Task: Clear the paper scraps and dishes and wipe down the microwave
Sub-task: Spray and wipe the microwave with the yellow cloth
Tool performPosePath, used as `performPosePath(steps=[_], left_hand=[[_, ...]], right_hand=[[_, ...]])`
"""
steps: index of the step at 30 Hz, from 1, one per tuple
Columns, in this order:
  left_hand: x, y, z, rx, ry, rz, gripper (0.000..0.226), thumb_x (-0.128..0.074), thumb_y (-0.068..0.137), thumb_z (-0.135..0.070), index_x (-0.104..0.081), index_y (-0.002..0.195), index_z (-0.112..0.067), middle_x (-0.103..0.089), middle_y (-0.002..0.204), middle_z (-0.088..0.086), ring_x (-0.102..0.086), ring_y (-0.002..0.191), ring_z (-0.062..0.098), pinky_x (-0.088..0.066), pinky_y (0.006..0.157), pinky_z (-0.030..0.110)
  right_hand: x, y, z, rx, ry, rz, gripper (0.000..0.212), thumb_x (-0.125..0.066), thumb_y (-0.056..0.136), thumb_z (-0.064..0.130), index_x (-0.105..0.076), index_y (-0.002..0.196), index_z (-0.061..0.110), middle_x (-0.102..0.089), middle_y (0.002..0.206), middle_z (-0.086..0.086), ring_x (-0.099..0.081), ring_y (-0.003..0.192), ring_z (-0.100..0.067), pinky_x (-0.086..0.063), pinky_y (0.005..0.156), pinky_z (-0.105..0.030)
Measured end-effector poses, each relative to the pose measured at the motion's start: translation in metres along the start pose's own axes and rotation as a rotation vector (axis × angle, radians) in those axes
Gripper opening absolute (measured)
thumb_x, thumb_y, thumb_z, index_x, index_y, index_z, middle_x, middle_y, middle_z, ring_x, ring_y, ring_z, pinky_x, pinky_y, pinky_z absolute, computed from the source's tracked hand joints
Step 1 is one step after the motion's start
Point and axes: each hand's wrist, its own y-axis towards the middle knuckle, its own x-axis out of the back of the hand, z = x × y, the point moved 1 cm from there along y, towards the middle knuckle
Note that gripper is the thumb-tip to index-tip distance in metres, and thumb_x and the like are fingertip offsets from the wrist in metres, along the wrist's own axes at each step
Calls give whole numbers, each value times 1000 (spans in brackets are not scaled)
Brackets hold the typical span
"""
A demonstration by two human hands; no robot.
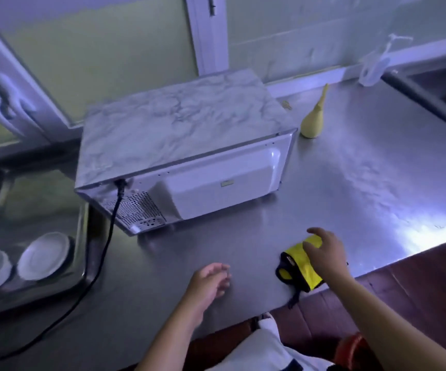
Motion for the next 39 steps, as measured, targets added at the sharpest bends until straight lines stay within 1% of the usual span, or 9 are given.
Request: performPosePath(steps=[6,12,19,22,26,29,33,35,39], left_hand=[[-35,22,-4,65,263,24,16,-58,95,-10,-70,102,-18,-73,98,0,-63,78,11,-48,70,21],[-73,49,-28,15,544,76,17,-57,95,-16,-69,102,-27,-71,103,1,-65,89,13,-48,76,22],[-127,72,-74,-192,678,353,84,-84,77,-28,-39,148,-32,-40,143,-20,-36,135,-1,-32,107,17],[-138,75,-93,-219,650,425,54,-82,77,-19,-61,124,-36,-67,118,-16,-61,111,1,-48,94,18],[-131,70,-125,-346,691,237,17,-70,85,-20,-61,80,-33,-61,66,-19,-56,66,0,-46,67,25],[-122,61,-148,-501,870,-13,15,-62,87,-30,-51,80,-23,-55,67,-11,-56,68,15,-42,61,30],[-123,35,-163,-626,971,-230,19,-49,89,-35,-49,108,-36,-66,87,-7,-63,83,27,-50,66,35],[-133,27,-162,-704,1132,-126,41,-51,90,-30,-46,130,-40,-64,110,-5,-62,98,26,-49,73,35],[-142,18,-164,-575,1248,268,49,-59,89,-36,-43,136,-34,-56,123,-5,-58,108,21,-48,79,35]], right_hand=[[33,57,-66,-234,-290,205,83,-74,82,44,-34,151,23,-43,148,-11,-34,138,-36,-37,105,-48],[27,79,-57,-177,-112,373,16,-71,81,13,-61,91,6,-56,76,-6,-52,68,-21,-37,53,-29],[52,63,-15,180,343,613,25,-66,68,-5,-58,77,17,-57,69,6,-53,69,-16,-43,59,-32],[72,60,12,279,534,706,22,-64,63,2,-60,80,17,-56,69,4,-49,64,-13,-41,54,-26],[81,78,37,199,762,417,30,-75,74,-6,-65,92,15,-64,85,-5,-59,75,-19,-51,65,-37],[79,87,43,6,730,164,42,-80,83,17,-59,119,22,-61,120,-2,-62,100,-16,-51,75,-32],[58,58,57,-65,881,599,95,-81,62,60,-39,143,34,-58,130,11,-56,116,-1,-47,98,-39],[40,40,66,-77,1012,786,82,-79,60,61,-52,132,31,-68,118,10,-64,109,-5,-47,98,-41],[22,32,70,-352,1315,704,24,-68,84,44,-75,84,21,-72,86,-8,-73,81,-22,-57,63,-31]])
